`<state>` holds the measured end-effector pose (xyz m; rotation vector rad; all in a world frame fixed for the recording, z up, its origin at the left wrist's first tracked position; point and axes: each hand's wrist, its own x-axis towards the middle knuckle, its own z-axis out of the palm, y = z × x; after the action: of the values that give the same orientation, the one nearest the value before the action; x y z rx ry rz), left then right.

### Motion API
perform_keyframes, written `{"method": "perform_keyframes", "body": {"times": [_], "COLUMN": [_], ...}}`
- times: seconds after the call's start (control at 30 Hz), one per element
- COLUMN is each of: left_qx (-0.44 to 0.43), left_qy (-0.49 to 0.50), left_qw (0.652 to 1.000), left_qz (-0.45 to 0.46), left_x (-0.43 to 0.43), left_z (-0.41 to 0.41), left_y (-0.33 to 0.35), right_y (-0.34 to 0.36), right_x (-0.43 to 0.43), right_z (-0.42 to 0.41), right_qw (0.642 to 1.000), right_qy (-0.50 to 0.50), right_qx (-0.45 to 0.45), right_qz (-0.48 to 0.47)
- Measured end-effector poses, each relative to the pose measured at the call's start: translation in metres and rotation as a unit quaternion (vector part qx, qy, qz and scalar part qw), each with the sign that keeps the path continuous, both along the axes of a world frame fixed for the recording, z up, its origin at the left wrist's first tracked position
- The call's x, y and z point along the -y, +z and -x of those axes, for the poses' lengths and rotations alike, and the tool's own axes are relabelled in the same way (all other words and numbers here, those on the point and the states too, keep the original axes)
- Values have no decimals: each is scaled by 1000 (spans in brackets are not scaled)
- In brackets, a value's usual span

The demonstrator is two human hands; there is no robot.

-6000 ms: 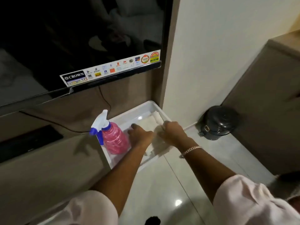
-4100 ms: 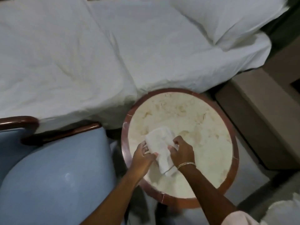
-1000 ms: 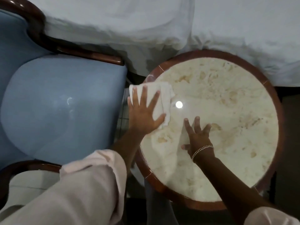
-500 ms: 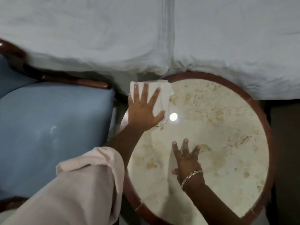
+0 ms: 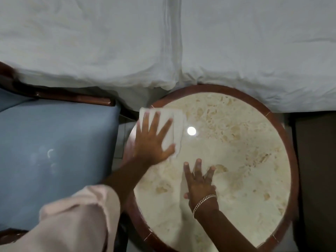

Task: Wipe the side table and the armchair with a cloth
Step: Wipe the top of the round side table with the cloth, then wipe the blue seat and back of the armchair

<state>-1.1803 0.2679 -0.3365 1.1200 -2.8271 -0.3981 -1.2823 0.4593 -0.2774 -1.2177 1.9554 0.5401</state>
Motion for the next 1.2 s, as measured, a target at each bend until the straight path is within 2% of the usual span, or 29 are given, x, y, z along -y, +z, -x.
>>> {"method": "perform_keyframes", "body": {"times": [0.1, 0.17, 0.27, 0.4, 0.47, 0.5, 0.53, 0.57, 0.63, 0.67, 0.73, 0.8, 0.87, 0.97, 1.07, 1.13, 1.2], "left_qx": [7, 33, 26, 35, -39, -97, -141, -173, -234, -263, -290, -298, -286, -210, -102, -18, 84], "left_qy": [45, 39, -1, -5, 23, 69, 143, 233, 395, 436, 473, 491, 491, 476, 443, 402, 349], "left_qw": [999, 999, 999, 991, 983, 977, 961, 927, 805, 751, 696, 660, 672, 757, 850, 893, 917], "left_qz": [-14, -19, -27, -131, -178, -179, -192, -238, -376, -420, -456, -484, -475, -396, -265, -203, -176], "left_x": [31, 32, 5, -73, -89, -91, -92, -91, -92, -91, -84, -69, -51, -29, -15, -13, -16], "left_z": [56, 60, 17, -47, -66, -71, -75, -77, -80, -83, -100, -131, -177, -264, -357, -415, -468], "left_y": [-5, -4, 0, 27, 43, 49, 54, 61, 73, 78, 85, 94, 107, 133, 152, 163, 177], "right_y": [-7, -8, -7, 4, 14, 19, 25, 28, 29, 29, 30, 32, 36, 39, 31, 20, 6], "right_x": [-3, -5, -4, 3, 13, 19, 28, 36, 47, 50, 52, 59, 78, 122, 175, 204, 221], "right_z": [2, 4, 5, 3, -1, -6, -15, -28, -59, -77, -106, -130, -157, -208, -260, -287, -308], "right_qw": [1000, 1000, 1000, 1000, 999, 994, 981, 962, 935, 931, 929, 924, 924, 929, 925, 928, 938], "right_qy": [9, 2, -5, -19, -41, -90, -164, -232, -302, -310, -310, -316, -294, -220, -175, -159, -108], "right_qx": [-12, -4, 6, -1, -10, -7, 4, 24, 86, 117, 139, 159, 187, 236, 259, 231, 177], "right_qz": [9, 9, 25, 17, 27, 58, 99, 140, 163, 155, 146, 148, 160, 179, 214, 244, 278]}}
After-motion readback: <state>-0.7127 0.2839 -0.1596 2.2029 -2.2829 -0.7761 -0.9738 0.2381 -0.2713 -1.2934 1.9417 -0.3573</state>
